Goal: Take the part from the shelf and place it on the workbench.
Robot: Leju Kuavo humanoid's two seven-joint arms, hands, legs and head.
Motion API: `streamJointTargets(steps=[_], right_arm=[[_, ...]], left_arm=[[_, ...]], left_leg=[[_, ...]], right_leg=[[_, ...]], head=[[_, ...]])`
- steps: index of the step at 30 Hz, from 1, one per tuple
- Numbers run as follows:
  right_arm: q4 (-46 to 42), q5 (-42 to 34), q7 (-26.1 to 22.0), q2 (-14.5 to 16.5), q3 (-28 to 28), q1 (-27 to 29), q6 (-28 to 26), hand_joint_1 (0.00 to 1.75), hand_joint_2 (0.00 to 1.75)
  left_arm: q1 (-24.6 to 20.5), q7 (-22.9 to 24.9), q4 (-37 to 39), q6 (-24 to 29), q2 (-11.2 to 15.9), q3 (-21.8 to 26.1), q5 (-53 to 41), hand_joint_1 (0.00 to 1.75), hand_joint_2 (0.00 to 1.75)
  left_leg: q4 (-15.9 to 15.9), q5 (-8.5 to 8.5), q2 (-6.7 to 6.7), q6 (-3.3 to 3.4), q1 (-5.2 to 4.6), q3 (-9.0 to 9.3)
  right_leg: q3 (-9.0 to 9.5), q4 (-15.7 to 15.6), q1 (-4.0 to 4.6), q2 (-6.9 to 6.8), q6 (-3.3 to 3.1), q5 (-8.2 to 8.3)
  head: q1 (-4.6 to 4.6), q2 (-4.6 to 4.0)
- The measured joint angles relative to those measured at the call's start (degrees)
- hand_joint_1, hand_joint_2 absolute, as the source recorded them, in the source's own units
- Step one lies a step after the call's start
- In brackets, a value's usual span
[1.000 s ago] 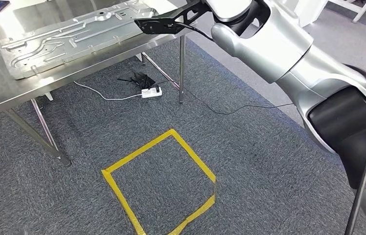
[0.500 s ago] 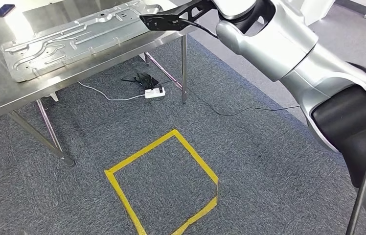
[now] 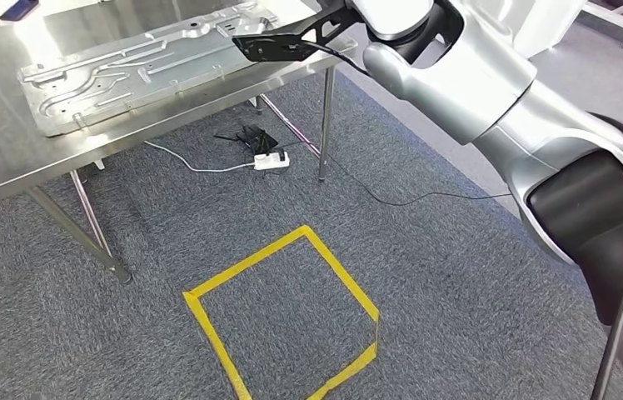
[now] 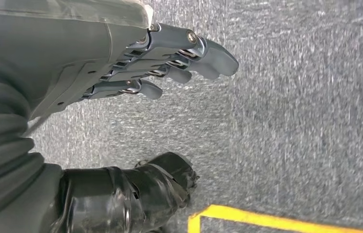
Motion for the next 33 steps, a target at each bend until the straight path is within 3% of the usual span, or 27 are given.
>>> streamJointTargets(steps=[1, 2, 3, 5, 6, 7, 10, 12, 16, 17, 18, 21, 23, 27, 28, 31, 32, 33], right_arm=[[0.03, 0.0, -0.01, -0.03, 0.0, 0.17, 0.01, 1.75, 1.75], [0.05, 0.0, 0.0, -0.05, 0.0, 0.33, 0.01, 1.75, 1.75], [0.07, 0.0, 0.0, -0.07, 0.0, 0.41, 0.01, 1.75, 1.75], [0.08, 0.0, 0.0, -0.08, 0.0, 0.41, -0.01, 1.75, 1.75], [0.08, 0.0, 0.0, -0.06, 0.0, 0.3, -0.02, 1.75, 1.75], [0.07, 0.0, 0.0, -0.04, 0.0, 0.22, -0.02, 1.75, 1.75], [0.04, 0.0, 0.0, 0.0, 0.0, 0.11, -0.03, 1.75, 1.75], [0.02, 0.0, 0.03, 0.0, 0.0, 0.03, -0.04, 1.75, 1.75], [-0.01, 0.0, 0.02, 0.08, 0.0, 0.17, -0.01, 1.75, 1.75], [-0.01, 0.0, 0.01, 0.09, 0.0, 0.3, 0.02, 1.75, 1.75], [-0.01, 0.0, 0.01, 0.1, 0.0, 0.39, 0.04, 1.75, 1.75], [-0.01, 0.0, 0.13, 0.11, 0.0, 0.4, 0.09, 1.75, 1.75], [-0.03, -0.01, 0.2, 0.12, 0.0, 0.29, 0.13, 1.75, 1.75], [-0.05, -0.02, 0.21, -0.02, 0.0, 0.3, 0.37, 1.75, 1.75], [-0.08, -0.02, 0.22, -0.07, 0.0, 0.3, 0.44, 1.75, 1.75], [-0.17, -0.02, 0.26, -0.15, 0.0, 0.61, 0.73, 1.75, 1.75], [-0.17, -0.02, 0.28, -0.22, 0.01, 0.82, 0.86, 1.75, 1.75], [-0.16, -0.02, 0.31, -0.3, 0.01, 0.97, 0.98, 1.75, 1.75]], left_arm=[[0.03, 0.01, 0.0, 0.0, -0.01, 0.0, 0.0, 0.0, 1.75], [0.08, 0.01, 0.0, 0.0, -0.03, 0.0, 0.01, 0.0, 1.75], [0.11, 0.01, 0.0, 0.0, -0.05, 0.0, 0.01, 0.0, 1.75], [0.13, 0.01, 0.0, 0.0, -0.08, 0.0, 0.01, 0.0, 1.75], [0.09, 0.01, 0.0, 0.0, -0.09, 0.0, 0.01, 0.0, 1.75], [0.05, 0.01, 0.0, 0.0, -0.1, 0.0, 0.0, 0.0, 1.75], [0.03, 0.02, 0.02, 0.0, -0.16, 0.0, 0.02, 0.0, 1.75], [0.02, 0.02, 0.02, 0.0, -0.18, 0.0, 0.01, 0.0, 1.75], [0.05, 0.06, 0.02, -0.01, -0.15, 0.0, 0.0, 0.0, 1.75], [0.09, 0.09, 0.02, -0.03, -0.16, 0.0, 0.0, 0.0, 1.75], [0.12, 0.12, 0.02, -0.05, -0.16, 0.0, 0.0, 0.0, 1.75], [0.18, 0.18, 0.01, -0.1, -0.16, 0.0, 0.0, 0.0, 1.75], [0.18, 0.22, 0.02, -0.14, -0.15, 0.0, 0.0, 0.0, 1.75], [0.19, 0.29, 0.02, -0.15, -0.14, 0.0, 0.0, 0.0, 1.75], [0.14, 0.31, 0.02, -0.15, -0.13, 0.0, 0.0, 0.0, 1.75], [0.02, 0.36, 0.02, -0.11, -0.14, 0.0, -0.08, 0.0, 1.75], [0.04, 0.37, 0.02, -0.11, -0.15, 0.0, -0.12, 0.0, 1.75], [0.07, 0.38, 0.02, -0.11, -0.16, 0.0, -0.16, 0.0, 1.75]], left_leg=[[0.05, -0.32, -0.1, 0.11, -0.1, 0.3], [0.13, -0.68, -0.23, 0.15, -0.2, 0.65], [0.23, -1.09, -0.37, 0.14, -0.27, 1.12], [0.37, -2.08, -0.61, -0.02, -0.33, 2.29], [0.38, -2.51, -0.71, -0.19, -0.34, 2.68], [0.24, -2.81, -0.79, -0.44, -0.33, 2.86], [0.24, -2.94, -0.82, -1.39, -0.29, 3.05], [2.84, -3.33, -0.64, -1.89, -0.26, 1.98], [15.19, -7.36, -0.37, -2.93, 0.15, -6.16], [15.94, -7.68, -0.33, -3.1, 0.31, -7.52], [14.68, -6.77, -0.29, -3.2, 0.45, -7.88], [3.82, 1.02, -0.05, -3.11, 0.56, -5.05], [-0.16, 3.38, 0.09, -2.41, 0.2, -3.78], [-0.91, 3.04, 0.11, -0.75, 0.0, -2.42], [-1.0, 2.89, 0.1, -0.44, 0.0, -1.93], [-0.97, 1.9, 0.02, 0.13, -0.09, -0.79], [-0.89, 1.46, -0.08, 0.16, -0.12, -0.37], [-0.74, 0.95, -0.19, 0.12, -0.13, 0.11]], right_leg=[[-1.9, 2.45, 0.05, 0.01, -0.02, -0.43], [-2.88, 2.92, 0.09, 0.01, -0.13, 0.19], [-2.67, 1.09, 0.14, 0.02, -0.35, 1.95], [0.13, -6.56, 0.37, 0.12, -0.99, 6.84], [1.42, -10.21, 0.59, 0.2, -1.28, 8.28], [2.33, -12.41, 0.82, 0.26, -1.57, 9.13], [3.49, -14.02, 0.99, 0.28, -2.48, 9.05], [4.63, -14.75, 0.74, 0.14, -3.04, 8.72], [6.45, -15.07, 0.61, 0.05, -3.48, 7.49], [6.94, -15.01, 0.59, 0.07, -3.4, 7.03], [7.48, -14.91, 0.56, 0.09, -3.28, 6.54], [9.12, -14.59, 0.48, 0.08, -2.64, 4.97], [9.44, -14.46, 0.47, 0.18, -1.97, 4.36], [9.06, -12.56, 0.3, 0.23, -0.8, 3.38], [7.77, -10.04, 0.2, 0.23, -0.66, 2.54], [0.96, 0.78, 0.15, 0.24, -0.43, -1.4], [-0.66, 2.4, 0.14, 0.23, -0.39, -2.13], [-1.32, 1.94, 0.13, 0.23, -0.41, -1.8]], head=[[0.02, 0.0], [0.03, 0.0], [0.02, 0.0], [-0.03, 0.0], [-0.12, 0.0], [-0.19, 0.0], [-0.27, 0.0], [-0.28, 0.0], [-0.33, 0.0], [-0.34, 0.0], [-0.33, 0.0], [-0.37, 0.0], [-0.37, 0.0], [-0.13, 0.0], [-0.08, 0.0], [-0.02, 0.0], [-0.02, 0.0], [-0.01, 0.0]])
